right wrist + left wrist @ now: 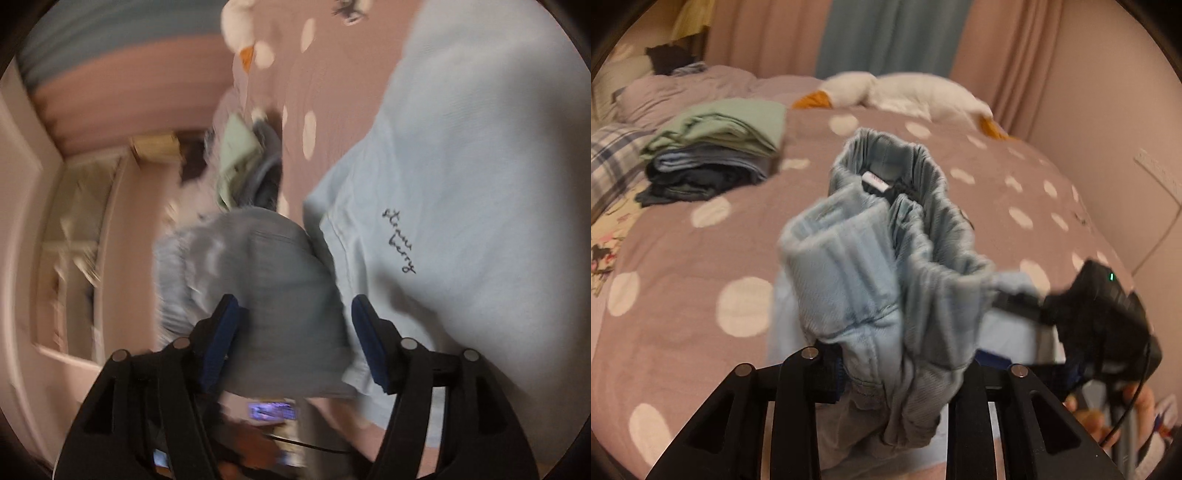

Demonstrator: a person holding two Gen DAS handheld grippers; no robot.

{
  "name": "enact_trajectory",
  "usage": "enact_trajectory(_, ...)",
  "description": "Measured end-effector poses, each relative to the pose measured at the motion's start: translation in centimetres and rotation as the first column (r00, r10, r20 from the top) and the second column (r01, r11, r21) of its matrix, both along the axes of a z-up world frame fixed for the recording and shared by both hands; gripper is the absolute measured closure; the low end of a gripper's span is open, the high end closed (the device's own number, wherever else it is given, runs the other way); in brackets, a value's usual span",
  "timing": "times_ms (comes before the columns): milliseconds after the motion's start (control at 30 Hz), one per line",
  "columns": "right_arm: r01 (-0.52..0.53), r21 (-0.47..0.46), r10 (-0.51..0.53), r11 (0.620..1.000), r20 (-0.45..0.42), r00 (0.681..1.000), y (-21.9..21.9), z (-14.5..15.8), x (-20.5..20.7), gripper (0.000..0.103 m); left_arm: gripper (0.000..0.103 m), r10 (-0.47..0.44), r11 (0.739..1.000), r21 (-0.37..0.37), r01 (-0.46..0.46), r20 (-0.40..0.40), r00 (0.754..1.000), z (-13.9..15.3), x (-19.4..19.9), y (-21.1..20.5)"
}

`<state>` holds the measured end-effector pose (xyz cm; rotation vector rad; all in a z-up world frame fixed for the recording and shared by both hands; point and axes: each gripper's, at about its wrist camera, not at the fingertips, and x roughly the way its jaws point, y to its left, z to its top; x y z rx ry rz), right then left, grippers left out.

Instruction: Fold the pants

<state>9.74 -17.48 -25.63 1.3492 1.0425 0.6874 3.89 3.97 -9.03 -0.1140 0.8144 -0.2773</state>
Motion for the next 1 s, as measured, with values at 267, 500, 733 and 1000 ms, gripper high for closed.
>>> enact_trajectory(267,0.014,0.092,-0.012,0.996,-0.015,1.000,-0.9,1.4,-0.8,0.024,0.049,-0.088,0.995,0.027,0.092,-0.108,0.990,-2.2,0.3,-2.6)
enact_trajectory(500,0.025,0.075,-0.024,0.997,-0.018,1.000,-1.8,1.8,-0.4,0.022,0.022,-0.164,0.986,0.026,0.168,-0.113,0.980,-2.0,-1.3,-3.2)
enact_trajectory(733,-0.018,-0.097,0.017,0.995,-0.016,1.000,-1.9,2.4,0.3,0.022,0.022,-0.168,0.979,-0.134,0.152,-0.113,0.979,-1.0,-4.1,0.5)
enact_trajectory(1000,-0.113,-0.434,0.123,0.894,-0.005,0.992,-0.6,3.3,0.2,0.050,0.022,0.069,0.981,-0.164,-0.106,-0.219,0.973,-2.9,-5.1,8.2)
